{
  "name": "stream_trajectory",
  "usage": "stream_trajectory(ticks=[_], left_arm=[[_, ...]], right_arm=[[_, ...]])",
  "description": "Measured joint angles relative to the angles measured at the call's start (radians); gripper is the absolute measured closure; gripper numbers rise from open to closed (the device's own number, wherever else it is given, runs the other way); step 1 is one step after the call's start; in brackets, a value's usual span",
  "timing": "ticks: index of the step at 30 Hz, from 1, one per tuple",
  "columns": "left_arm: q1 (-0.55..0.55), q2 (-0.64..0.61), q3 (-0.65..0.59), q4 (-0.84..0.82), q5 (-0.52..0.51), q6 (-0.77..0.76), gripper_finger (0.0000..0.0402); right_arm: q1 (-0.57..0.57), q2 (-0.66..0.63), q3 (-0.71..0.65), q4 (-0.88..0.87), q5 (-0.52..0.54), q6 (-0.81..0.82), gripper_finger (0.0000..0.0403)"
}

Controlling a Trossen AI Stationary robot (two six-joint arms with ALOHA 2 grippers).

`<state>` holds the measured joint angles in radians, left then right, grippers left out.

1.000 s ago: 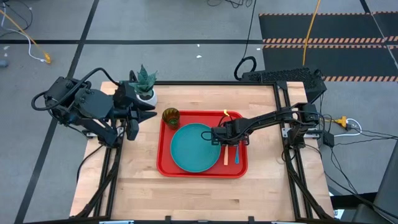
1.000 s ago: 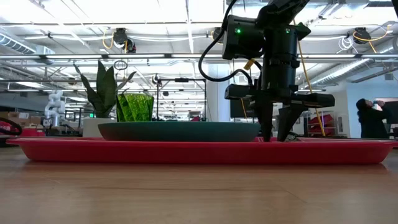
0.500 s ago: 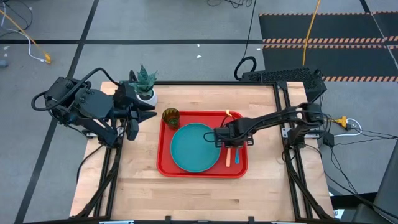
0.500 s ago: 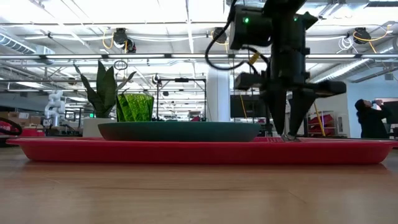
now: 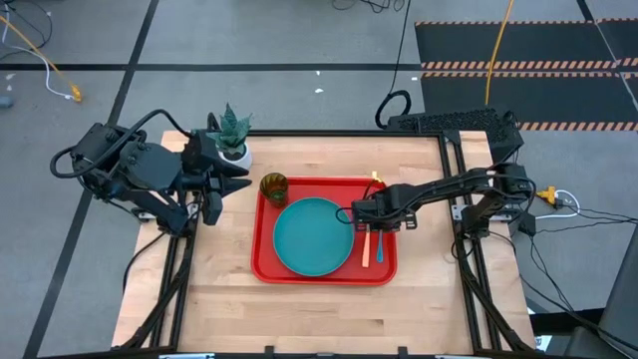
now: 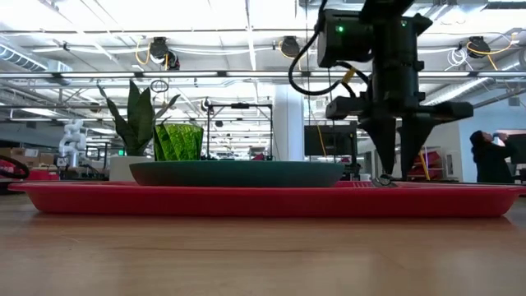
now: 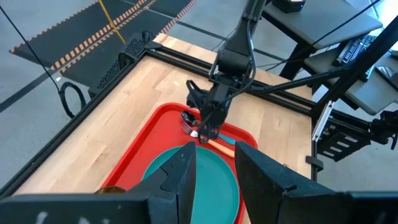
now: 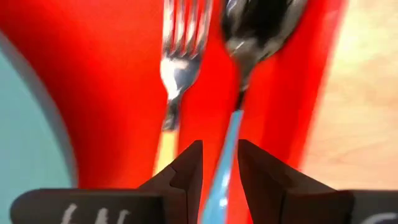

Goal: Pick and place plate/cup/fork/spoon on tray
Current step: Put the yellow fork on the red tray between the blue plate and the blue spoon

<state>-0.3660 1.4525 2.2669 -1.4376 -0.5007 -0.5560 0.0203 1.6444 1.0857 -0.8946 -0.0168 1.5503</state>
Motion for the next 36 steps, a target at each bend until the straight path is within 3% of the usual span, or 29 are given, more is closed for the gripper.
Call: stream_trajectory(ticks=[14, 36], left_arm=[[-0.001, 0.000, 0.000, 0.000, 0.000, -0.022, 0.0289], [-0.001, 0.000, 0.000, -0.001, 0.001, -0.049, 0.0289]], right_arm=[[-0.001, 0.000, -0.061, 0.195, 0.018, 0.022, 0.0309], [-0.006, 0.029, -0.062, 0.235, 0.016, 0.042, 0.0309]])
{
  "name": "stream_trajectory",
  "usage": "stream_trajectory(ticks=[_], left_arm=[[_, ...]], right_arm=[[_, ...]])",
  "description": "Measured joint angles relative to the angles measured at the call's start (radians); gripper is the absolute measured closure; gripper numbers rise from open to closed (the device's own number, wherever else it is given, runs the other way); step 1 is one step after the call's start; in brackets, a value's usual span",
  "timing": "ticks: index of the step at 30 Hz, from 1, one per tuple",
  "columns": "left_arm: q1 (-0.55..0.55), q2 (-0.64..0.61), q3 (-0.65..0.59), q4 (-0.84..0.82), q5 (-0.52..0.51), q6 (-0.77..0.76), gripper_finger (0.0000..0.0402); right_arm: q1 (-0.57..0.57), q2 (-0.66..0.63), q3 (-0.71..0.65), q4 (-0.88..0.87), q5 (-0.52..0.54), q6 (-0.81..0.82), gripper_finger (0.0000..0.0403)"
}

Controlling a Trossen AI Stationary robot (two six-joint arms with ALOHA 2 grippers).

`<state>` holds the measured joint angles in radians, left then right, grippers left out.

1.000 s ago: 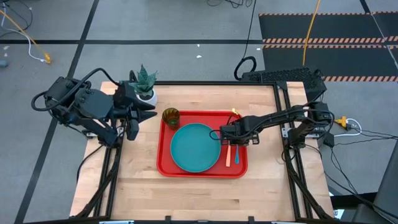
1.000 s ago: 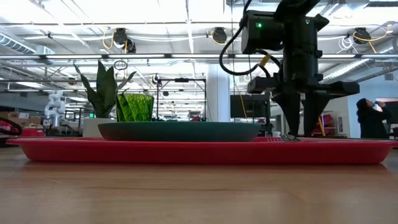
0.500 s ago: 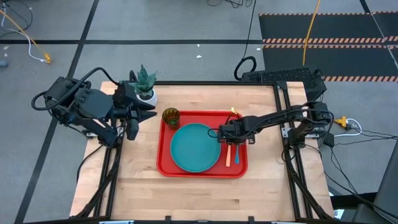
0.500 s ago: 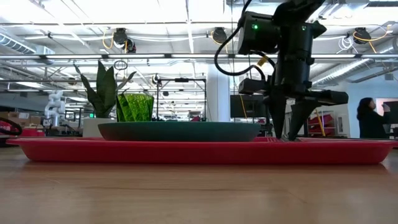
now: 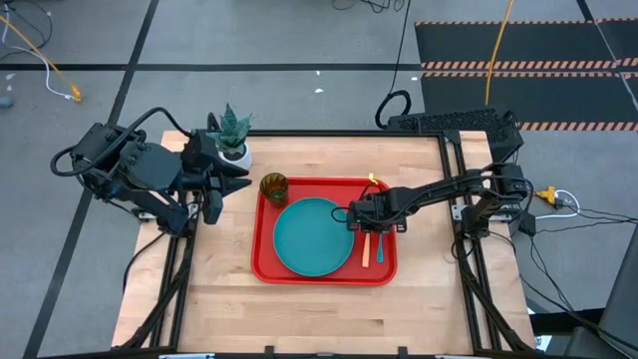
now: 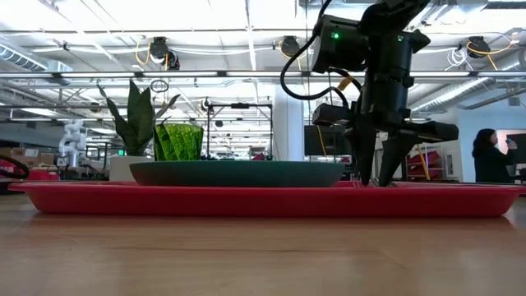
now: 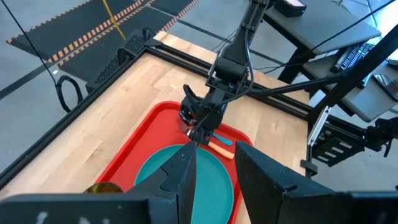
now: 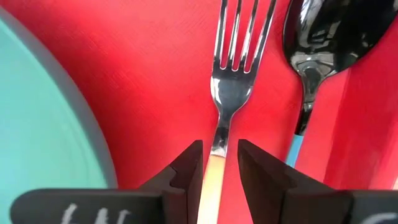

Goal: Pick and place plate/cup/fork/spoon on tray
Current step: Put the yellow fork on the red tray between the blue plate and the blue spoon

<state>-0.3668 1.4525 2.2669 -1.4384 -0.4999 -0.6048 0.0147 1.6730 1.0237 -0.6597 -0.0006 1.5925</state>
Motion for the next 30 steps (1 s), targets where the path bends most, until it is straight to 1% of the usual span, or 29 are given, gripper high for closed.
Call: stream_trajectory(ticks=[8, 12, 15, 23, 26, 30], left_arm=[[0.000, 0.000, 0.000, 0.000, 0.000, 0.005, 0.0289], [0.000, 0.000, 0.000, 0.005, 0.000, 0.041, 0.0288], [-0.001, 0.000, 0.000, 0.054, -0.013, 0.091, 0.0289], [-0.067, 0.000, 0.000, 0.268, -0.146, 0.307, 0.0289], [-0.093, -0.003, 0.000, 0.274, -0.210, 0.332, 0.0289], [-0.108, -0.013, 0.000, 0.200, -0.253, 0.297, 0.0289]], right_arm=[[0.000, 0.000, 0.000, -0.002, -0.005, -0.031, 0.0309], [0.000, 0.000, 0.000, -0.001, -0.005, -0.019, 0.0309], [0.000, 0.000, 0.000, 0.002, -0.005, -0.022, 0.0309], [0.000, 0.000, 0.001, 0.005, -0.003, -0.039, 0.0309], [0.000, 0.000, 0.001, 0.006, -0.004, -0.045, 0.0309], [0.000, 0.000, 0.001, 0.006, -0.004, -0.050, 0.0309]])
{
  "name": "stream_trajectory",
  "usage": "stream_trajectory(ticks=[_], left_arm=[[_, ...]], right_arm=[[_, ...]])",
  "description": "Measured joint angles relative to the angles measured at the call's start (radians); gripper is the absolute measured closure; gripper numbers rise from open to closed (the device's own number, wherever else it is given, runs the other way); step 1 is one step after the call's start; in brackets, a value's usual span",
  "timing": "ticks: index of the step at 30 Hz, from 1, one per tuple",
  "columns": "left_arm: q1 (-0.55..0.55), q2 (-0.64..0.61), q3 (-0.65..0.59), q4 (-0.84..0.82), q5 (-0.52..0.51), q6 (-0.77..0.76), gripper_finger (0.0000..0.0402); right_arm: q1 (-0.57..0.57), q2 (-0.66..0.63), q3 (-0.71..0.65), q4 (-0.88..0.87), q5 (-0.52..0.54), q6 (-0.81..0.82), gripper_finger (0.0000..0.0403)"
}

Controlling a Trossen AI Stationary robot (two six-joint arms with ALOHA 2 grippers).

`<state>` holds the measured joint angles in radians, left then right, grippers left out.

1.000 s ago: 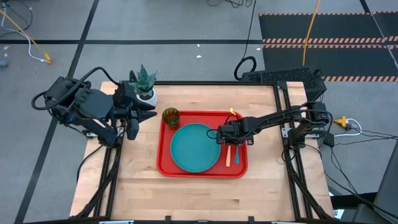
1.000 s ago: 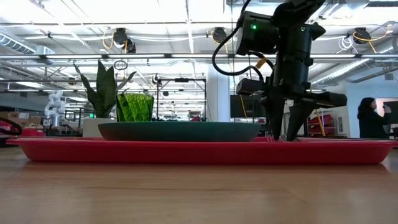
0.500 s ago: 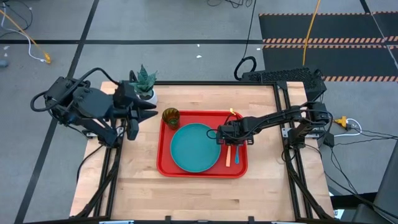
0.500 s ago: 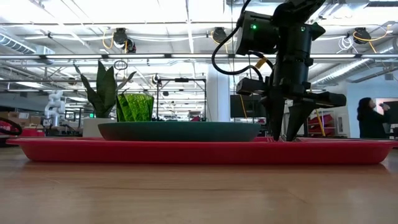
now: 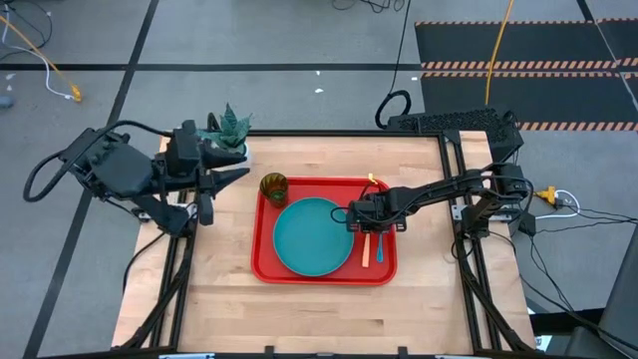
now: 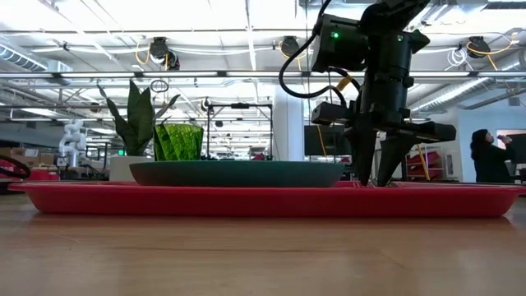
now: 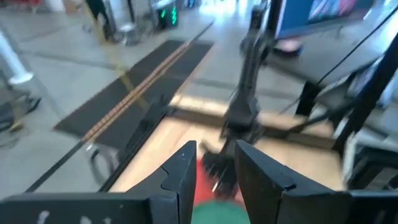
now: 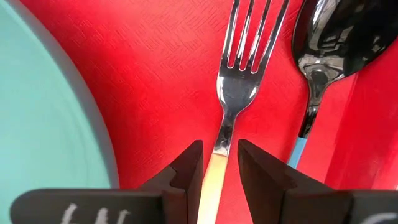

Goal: Pick and place plate/cup/fork/spoon on tray
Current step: Put the yellow fork on the red tray between the blue plate and the blue spoon

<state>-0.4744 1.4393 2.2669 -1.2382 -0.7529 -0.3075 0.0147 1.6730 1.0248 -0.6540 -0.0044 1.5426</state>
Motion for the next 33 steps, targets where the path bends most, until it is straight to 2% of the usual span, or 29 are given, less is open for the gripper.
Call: stream_trajectory(ticks=[4, 6, 18, 33], left_arm=[[0.000, 0.000, -0.001, -0.256, -0.026, -0.175, 0.0289], [0.001, 0.003, -0.016, -0.308, -0.049, -0.245, 0.0289], [-0.021, 0.000, -0.103, -0.196, -0.058, -0.255, 0.0288], [-0.020, -0.002, -0.109, -0.145, -0.058, -0.238, 0.0289]], right_arm=[[0.000, 0.000, 0.000, 0.001, 0.000, -0.003, 0.0309], [0.000, 0.000, 0.000, 0.003, 0.000, -0.003, 0.0309], [0.000, 0.000, 0.000, -0.014, -0.004, -0.039, 0.0309], [0.000, 0.022, 0.000, -0.016, -0.026, -0.010, 0.0309]])
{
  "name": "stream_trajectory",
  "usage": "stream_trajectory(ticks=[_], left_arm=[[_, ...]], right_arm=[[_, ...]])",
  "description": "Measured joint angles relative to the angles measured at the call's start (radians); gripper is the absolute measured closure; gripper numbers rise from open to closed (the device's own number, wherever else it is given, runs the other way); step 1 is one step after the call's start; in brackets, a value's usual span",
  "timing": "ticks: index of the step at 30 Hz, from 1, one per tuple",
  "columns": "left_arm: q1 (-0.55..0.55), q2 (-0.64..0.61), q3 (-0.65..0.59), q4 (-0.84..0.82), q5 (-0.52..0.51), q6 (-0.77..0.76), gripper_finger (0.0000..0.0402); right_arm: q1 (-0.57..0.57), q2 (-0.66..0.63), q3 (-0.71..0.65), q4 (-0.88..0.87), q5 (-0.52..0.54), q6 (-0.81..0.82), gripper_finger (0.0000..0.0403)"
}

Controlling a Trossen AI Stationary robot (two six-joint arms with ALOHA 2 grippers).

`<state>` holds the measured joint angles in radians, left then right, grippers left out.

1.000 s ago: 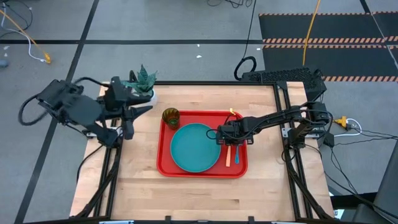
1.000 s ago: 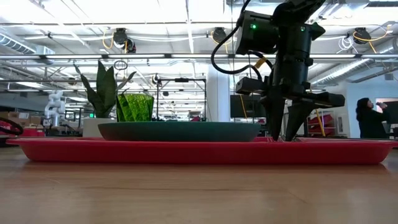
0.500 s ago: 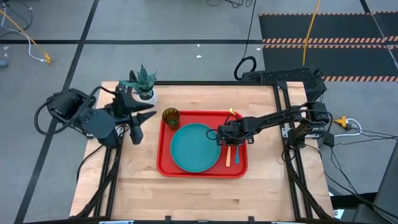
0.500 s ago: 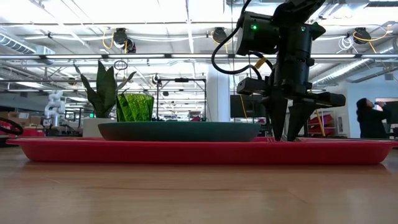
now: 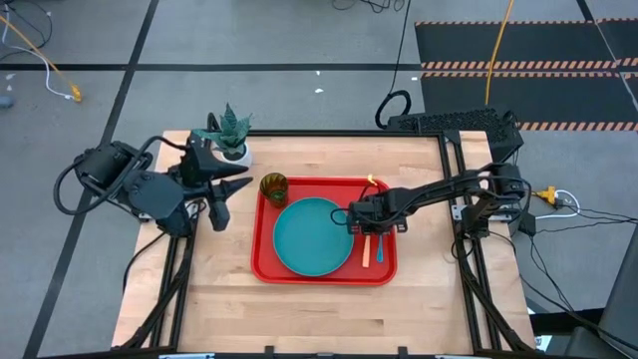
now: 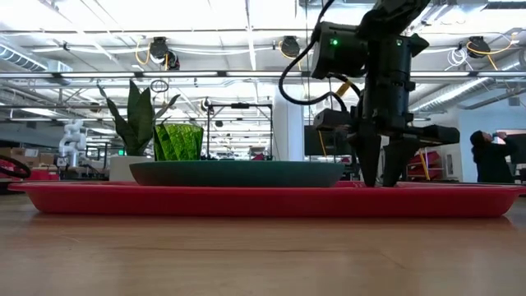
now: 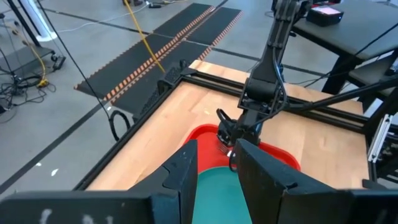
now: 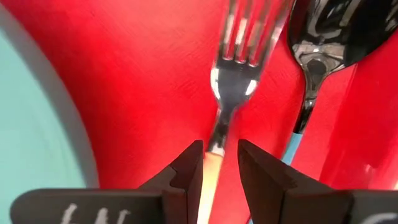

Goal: Pick and place plate/cup/fork/spoon on tray
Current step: Put the yellow fork on the red tray between the blue plate and the blue spoon

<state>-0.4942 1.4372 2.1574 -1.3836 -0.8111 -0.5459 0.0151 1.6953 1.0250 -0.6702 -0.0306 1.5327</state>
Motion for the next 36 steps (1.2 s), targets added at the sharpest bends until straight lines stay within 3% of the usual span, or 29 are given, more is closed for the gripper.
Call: stream_trajectory(ticks=[21, 29, 36], left_arm=[[0.000, 0.000, 0.000, 0.004, 0.024, -0.029, 0.0289], [0.000, 0.000, 0.000, 0.005, 0.024, -0.041, 0.0289], [0.000, 0.000, 0.000, 0.005, 0.024, -0.041, 0.0289]], right_arm=[[0.000, 0.005, 0.000, 0.018, 0.027, -0.002, 0.0310], [0.001, 0.056, 0.004, 0.068, -0.071, -0.029, 0.0310], [-0.003, 0.062, 0.039, 0.021, -0.025, -0.071, 0.0310]])
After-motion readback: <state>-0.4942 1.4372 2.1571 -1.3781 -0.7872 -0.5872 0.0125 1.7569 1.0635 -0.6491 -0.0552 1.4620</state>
